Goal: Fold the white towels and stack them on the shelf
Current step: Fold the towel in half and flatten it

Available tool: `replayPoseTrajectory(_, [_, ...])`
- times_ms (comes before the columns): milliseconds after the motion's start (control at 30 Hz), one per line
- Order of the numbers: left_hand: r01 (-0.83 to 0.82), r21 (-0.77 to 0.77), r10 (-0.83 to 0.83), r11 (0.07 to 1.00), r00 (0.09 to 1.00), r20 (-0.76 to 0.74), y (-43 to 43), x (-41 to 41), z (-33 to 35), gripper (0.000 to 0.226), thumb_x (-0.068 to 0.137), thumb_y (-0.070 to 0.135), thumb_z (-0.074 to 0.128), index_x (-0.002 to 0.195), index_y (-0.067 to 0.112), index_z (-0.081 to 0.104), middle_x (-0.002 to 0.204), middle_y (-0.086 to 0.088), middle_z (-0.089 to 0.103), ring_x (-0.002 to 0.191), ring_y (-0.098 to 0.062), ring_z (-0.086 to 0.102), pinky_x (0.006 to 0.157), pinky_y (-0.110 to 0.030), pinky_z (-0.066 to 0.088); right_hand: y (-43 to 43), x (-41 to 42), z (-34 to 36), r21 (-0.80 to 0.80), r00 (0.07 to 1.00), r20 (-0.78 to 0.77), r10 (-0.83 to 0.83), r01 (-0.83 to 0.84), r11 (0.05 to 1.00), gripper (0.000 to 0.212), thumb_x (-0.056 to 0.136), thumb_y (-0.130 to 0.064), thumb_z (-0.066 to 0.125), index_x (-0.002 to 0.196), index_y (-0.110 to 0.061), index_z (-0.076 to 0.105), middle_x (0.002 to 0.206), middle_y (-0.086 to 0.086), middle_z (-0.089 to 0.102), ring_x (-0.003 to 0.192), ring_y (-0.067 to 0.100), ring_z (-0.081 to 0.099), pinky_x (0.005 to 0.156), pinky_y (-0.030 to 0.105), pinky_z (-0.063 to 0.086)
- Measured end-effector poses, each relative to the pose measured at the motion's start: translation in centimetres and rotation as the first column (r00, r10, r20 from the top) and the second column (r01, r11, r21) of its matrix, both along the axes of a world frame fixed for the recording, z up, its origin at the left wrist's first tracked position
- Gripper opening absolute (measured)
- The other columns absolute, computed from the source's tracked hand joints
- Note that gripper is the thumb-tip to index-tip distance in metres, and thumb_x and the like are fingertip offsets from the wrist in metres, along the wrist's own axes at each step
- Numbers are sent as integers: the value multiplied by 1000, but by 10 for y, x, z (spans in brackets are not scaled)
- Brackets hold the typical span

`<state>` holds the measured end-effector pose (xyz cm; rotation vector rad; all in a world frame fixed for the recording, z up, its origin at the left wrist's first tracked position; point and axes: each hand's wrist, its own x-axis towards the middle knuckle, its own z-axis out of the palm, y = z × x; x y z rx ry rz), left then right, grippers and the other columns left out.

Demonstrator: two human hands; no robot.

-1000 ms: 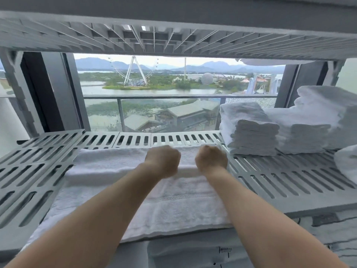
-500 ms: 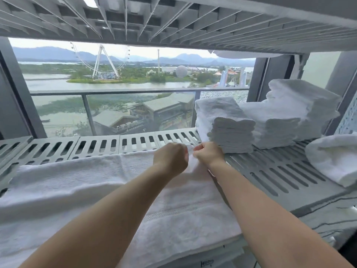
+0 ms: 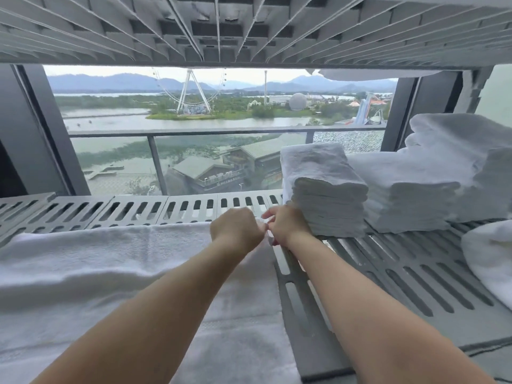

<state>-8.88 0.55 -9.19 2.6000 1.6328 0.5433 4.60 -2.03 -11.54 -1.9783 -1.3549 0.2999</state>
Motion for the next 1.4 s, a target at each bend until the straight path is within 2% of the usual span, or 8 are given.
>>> replayPoseTrajectory(167, [-58, -52, 52, 997, 992, -118, -11, 13, 2, 33, 82, 53, 58, 94, 22, 58, 96, -1, 61, 94, -26, 61, 66, -30, 40, 5, 7, -3, 64, 999, -22, 34, -32, 997, 19, 77, -12, 66, 83, -23, 79, 100, 7, 69, 81, 22, 69, 77, 38, 61])
replayPoseTrajectory(333, [-80, -6, 79, 997, 993, -82, -18, 13, -5, 11, 88, 25, 52, 89, 20, 61, 101, -3, 67, 92, -26, 60, 65, -32, 42, 11, 2, -3, 81, 999, 44, 29, -33, 996, 19, 77, -14, 64, 82, -23, 80, 98, 8, 71, 105, 19, 59, 88, 27, 51])
replayPoseTrajectory(600, [40, -91, -23, 995, 982, 190, -3, -3, -14, 28, 96, 24, 50, 98, 9, 73, 110, -11, 60, 109, -28, 55, 94, -42, 49, 22, -1, -4, 98, 996, -65, 57, -51, 994, 10, 82, -13, 68, 79, -17, 76, 82, -3, 74, 92, 16, 64, 72, 20, 46])
replayPoseTrajectory(800, [183, -69, -123, 981, 854, 506, 5, -14, -20, 12, 97, 20, 58, 97, 17, 70, 94, 3, 71, 91, -17, 64, 81, -33, 48, 23, 4, -7, 132, 978, -199, 64, -38, 991, 11, 85, -14, 66, 80, -24, 69, 70, -9, 64, 69, 15, 62, 61, 26, 54])
replayPoseTrajectory(967, [137, -133, -68, 982, 901, 428, 20, -15, -9, 39, 98, 39, 55, 78, 10, 72, 71, -3, 70, 72, -24, 65, 69, -36, 52, 25, 3, -10, 98, 975, -203, 96, -78, 992, 7, 84, -20, 69, 81, -26, 69, 74, -9, 69, 72, 13, 65, 59, 19, 46])
replayPoseTrajectory(1100, [11, -174, 40, 985, 958, 285, 25, -2, 4, 56, 86, 52, 63, 48, 13, 51, 39, 6, 43, 46, -19, 48, 48, -26, 32, 25, 1, -11, 106, 975, -219, 48, -25, 994, 11, 79, -21, 68, 69, -24, 64, 72, -7, 69, 74, 16, 67, 59, 22, 47])
replayPoseTrajectory(1233, [-42, -146, 74, 988, 972, 222, 27, 6, 9, 26, 78, 28, 63, 55, 14, 64, 54, 3, 58, 62, -21, 60, 48, -24, 35, 25, 3, -12, 133, 984, -175, 27, -4, 991, 15, 79, -28, 73, 69, -26, 62, 70, -11, 66, 72, 10, 64, 62, 22, 42])
replayPoseTrajectory(1400, [25, 74, -44, 997, 963, 264, 25, 11, 5, 24, 86, 37, 62, 68, 22, 68, 73, 5, 67, 75, -20, 60, 62, -30, 48, 24, 4, -11, 132, 981, -184, 64, -40, 990, 10, 86, -30, 63, 87, -20, 66, 76, -5, 68, 77, 18, 65, 62, 25, 44])
